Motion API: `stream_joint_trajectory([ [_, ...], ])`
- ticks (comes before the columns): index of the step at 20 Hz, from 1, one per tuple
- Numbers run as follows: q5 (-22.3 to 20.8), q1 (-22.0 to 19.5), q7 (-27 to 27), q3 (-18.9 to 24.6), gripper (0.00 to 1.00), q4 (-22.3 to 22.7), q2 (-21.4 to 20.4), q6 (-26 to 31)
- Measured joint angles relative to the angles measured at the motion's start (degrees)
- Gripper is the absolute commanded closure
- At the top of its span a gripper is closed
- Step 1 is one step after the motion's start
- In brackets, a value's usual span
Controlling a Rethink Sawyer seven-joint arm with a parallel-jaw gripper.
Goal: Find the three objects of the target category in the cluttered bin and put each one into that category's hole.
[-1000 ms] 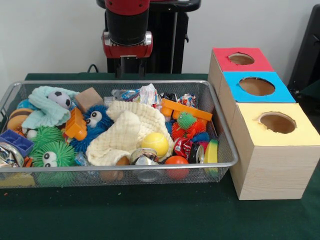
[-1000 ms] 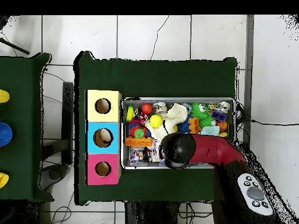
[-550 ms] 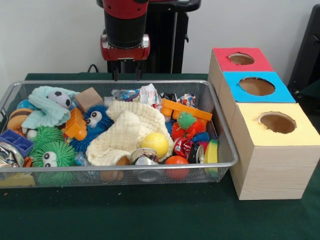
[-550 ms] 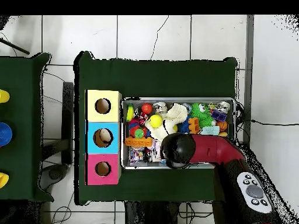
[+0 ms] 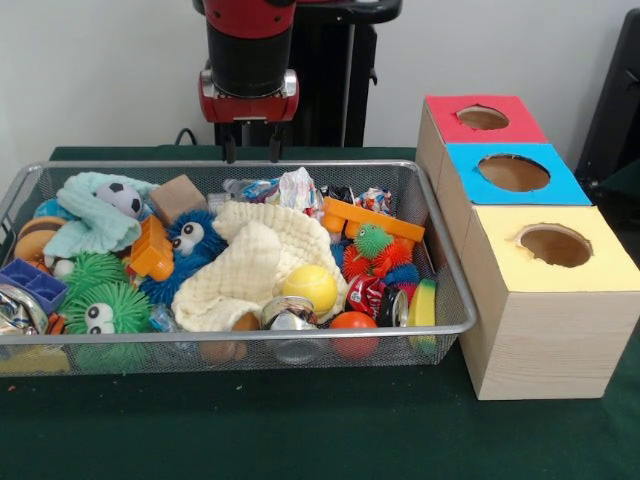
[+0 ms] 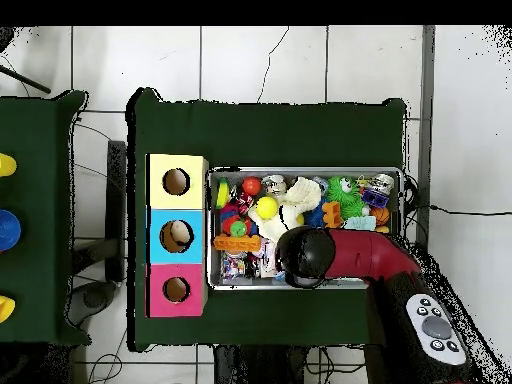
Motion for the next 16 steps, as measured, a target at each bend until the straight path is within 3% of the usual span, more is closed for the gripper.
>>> stream_joint_trajectory([
  [16,0.0,0.7,0.0,0.0,0.0,0.0,0.1,0.0],
])
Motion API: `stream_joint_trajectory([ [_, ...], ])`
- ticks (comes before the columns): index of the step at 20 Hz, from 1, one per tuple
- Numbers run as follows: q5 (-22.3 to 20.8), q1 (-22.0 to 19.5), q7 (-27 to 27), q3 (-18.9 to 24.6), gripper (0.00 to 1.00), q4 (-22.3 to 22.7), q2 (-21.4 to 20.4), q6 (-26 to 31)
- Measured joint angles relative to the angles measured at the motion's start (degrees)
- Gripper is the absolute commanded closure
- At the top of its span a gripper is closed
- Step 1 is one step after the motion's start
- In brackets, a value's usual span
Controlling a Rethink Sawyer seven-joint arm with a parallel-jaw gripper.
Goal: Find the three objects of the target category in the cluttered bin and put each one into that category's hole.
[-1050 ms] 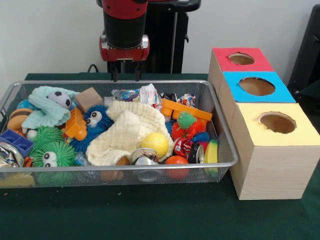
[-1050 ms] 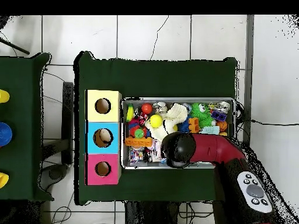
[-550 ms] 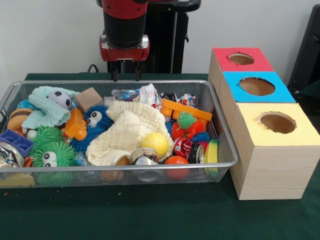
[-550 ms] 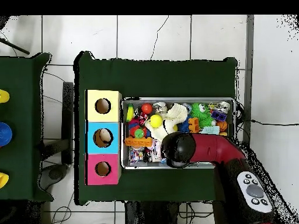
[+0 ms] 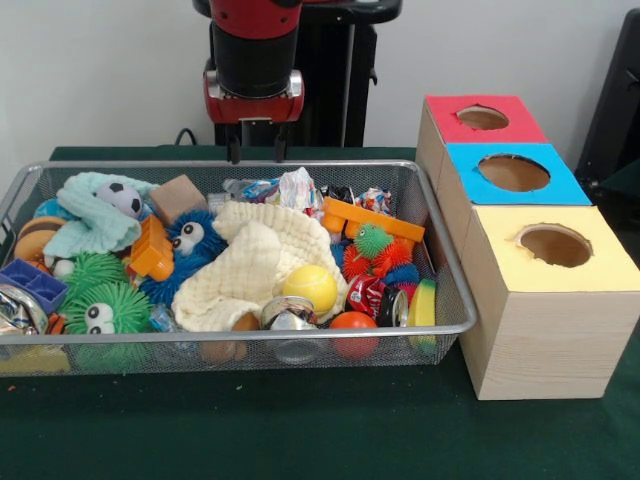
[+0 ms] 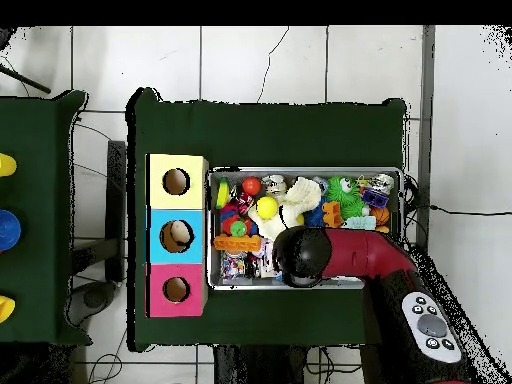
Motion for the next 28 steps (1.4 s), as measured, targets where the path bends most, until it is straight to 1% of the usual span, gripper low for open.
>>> stream_joint_trajectory([
  [11,0.0,0.4,0.0,0.0,0.0,0.0,0.2,0.0],
  [18,0.0,0.5,0.0,0.0,0.0,0.0,1.3,0.0],
  [21,0.0,1.2,0.0,0.0,0.0,0.0,1.9,0.0],
  [28,0.0,3.2,0.0,0.0,0.0,-0.2,1.9,0.0],
])
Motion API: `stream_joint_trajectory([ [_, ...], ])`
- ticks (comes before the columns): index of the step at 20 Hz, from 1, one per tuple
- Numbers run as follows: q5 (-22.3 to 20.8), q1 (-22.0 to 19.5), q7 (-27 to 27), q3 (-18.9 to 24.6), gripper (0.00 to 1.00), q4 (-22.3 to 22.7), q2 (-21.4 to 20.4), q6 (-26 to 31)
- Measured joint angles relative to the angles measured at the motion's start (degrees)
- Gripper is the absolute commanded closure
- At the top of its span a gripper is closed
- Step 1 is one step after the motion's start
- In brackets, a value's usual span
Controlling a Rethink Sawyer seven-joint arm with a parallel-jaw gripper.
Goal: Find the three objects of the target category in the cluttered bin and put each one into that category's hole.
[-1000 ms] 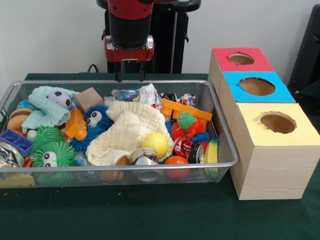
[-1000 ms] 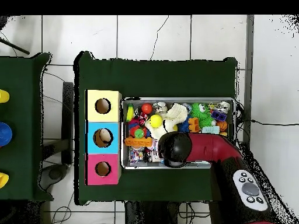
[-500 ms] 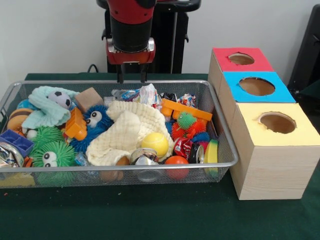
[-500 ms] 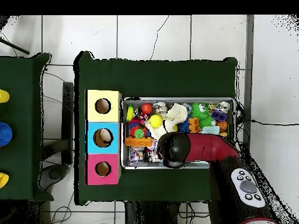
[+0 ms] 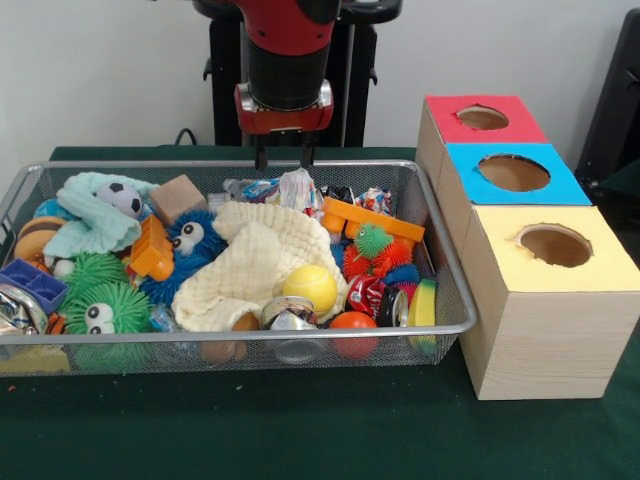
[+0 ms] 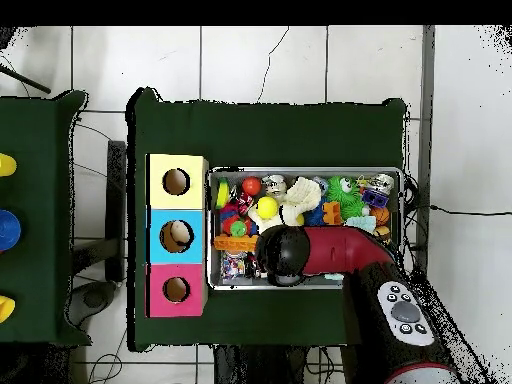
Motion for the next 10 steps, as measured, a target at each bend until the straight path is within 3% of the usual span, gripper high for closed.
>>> stream_joint_trajectory([
  [10,0.0,0.4,0.0,0.0,0.0,-0.4,0.0,0.0],
])
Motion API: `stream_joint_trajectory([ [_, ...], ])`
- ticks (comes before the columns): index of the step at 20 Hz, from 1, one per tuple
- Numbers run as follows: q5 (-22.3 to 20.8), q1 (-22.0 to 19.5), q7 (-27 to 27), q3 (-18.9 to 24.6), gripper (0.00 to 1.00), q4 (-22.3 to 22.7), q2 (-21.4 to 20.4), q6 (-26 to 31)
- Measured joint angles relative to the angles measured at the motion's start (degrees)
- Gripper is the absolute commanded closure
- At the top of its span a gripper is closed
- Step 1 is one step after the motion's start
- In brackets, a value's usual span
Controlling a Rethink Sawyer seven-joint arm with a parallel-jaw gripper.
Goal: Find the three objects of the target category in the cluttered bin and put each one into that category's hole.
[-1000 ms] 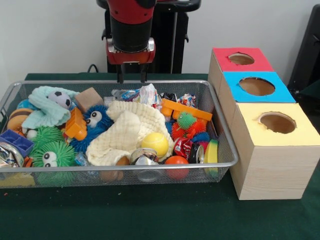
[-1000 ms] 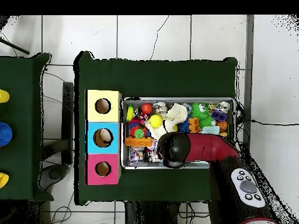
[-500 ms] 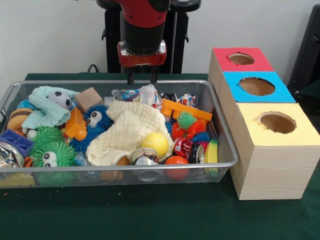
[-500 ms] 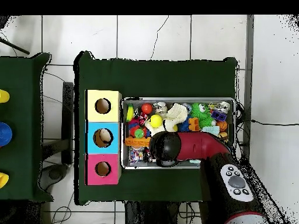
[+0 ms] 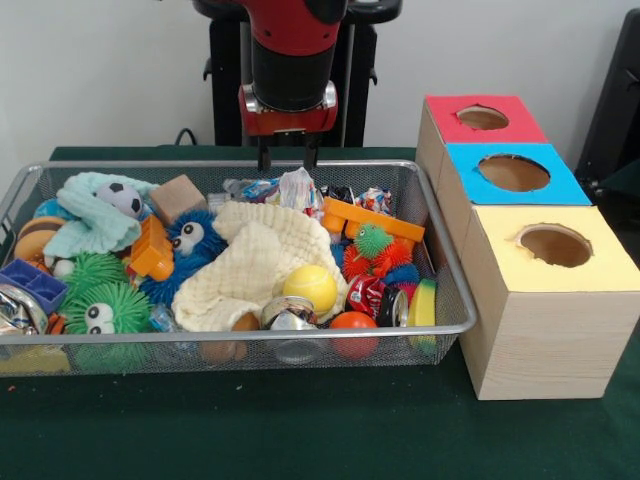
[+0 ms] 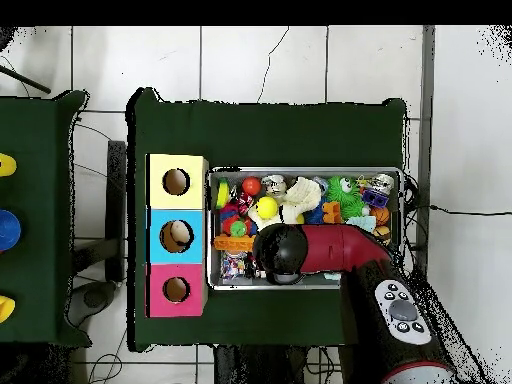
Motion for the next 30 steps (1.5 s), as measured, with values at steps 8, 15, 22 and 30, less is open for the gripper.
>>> stream_joint_trajectory([
  [8,0.0,0.0,0.0,0.0,0.0,0.0,0.0,0.0],
  [15,0.0,0.0,0.0,0.0,0.0,-0.5,0.0,0.0],
  [22,0.0,0.0,0.0,0.0,0.0,-2.5,0.1,0.0],
  [30,0.0,-0.4,0.0,0.0,0.0,-5.9,0.5,0.0],
])
